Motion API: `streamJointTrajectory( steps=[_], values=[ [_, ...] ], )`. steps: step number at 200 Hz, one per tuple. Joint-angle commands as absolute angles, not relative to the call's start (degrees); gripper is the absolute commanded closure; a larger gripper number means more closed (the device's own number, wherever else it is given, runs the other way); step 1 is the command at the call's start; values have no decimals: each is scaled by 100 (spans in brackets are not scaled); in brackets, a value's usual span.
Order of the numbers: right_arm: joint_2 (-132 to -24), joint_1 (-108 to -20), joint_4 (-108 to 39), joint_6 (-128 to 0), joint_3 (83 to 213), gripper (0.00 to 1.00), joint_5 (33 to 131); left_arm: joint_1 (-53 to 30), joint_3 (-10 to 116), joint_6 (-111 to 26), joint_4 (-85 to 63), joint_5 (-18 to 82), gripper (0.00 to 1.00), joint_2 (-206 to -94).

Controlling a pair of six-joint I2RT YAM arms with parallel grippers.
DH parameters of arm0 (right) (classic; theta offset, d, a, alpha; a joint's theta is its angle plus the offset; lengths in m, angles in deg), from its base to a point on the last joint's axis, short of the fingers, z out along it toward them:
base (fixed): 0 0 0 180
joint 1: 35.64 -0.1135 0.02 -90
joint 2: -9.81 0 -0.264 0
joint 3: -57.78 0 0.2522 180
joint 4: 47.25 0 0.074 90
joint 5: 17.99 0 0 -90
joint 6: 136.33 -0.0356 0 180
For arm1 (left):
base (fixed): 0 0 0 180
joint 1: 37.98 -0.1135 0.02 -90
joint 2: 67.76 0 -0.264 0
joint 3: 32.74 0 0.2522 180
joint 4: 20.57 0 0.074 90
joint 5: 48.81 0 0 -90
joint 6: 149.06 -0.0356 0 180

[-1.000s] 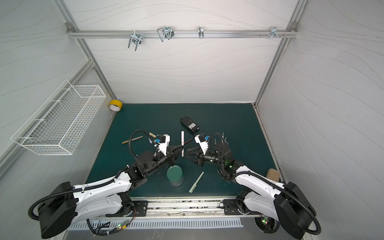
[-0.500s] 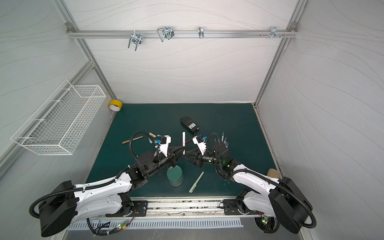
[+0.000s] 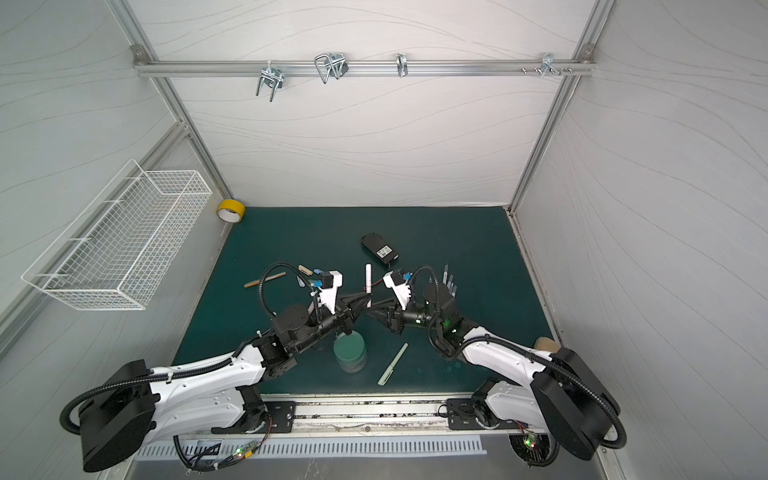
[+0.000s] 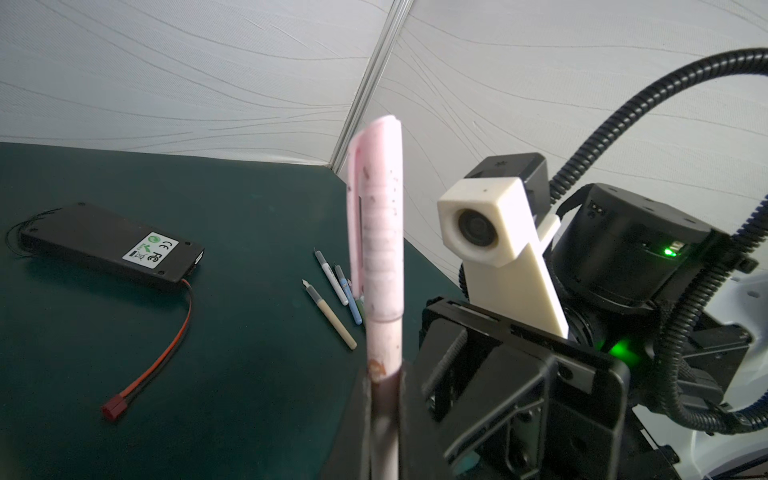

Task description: Open the pen caps

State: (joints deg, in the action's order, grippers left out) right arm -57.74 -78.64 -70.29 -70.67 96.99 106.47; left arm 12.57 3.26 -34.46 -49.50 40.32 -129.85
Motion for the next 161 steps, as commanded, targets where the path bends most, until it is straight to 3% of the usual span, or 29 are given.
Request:
streamJointTrajectory(
  steps=[1,35,54,72,161],
  values=[
    [-5822,-7900,-7324,-7087,9813,89,10778,1291,325,-3430,-5365,4100,98,-12995],
    [-5731,-7901,-6920,-6770,9881,99,10653,1291,221,-3418,-5326,4331,75,-12764],
    [-5683,-7904,-6467,-6484,9978,100,10472,1274,267,-3441,-4952,4469,58,-12445],
    [-5689,-7899,-6311,-6362,10001,100,10392,1222,384,-3429,-4423,4470,50,-12174],
    [-5826,-8034,-5979,-5989,10155,100,10585,488,536,-2994,-3994,3520,48,-12042]
  ],
)
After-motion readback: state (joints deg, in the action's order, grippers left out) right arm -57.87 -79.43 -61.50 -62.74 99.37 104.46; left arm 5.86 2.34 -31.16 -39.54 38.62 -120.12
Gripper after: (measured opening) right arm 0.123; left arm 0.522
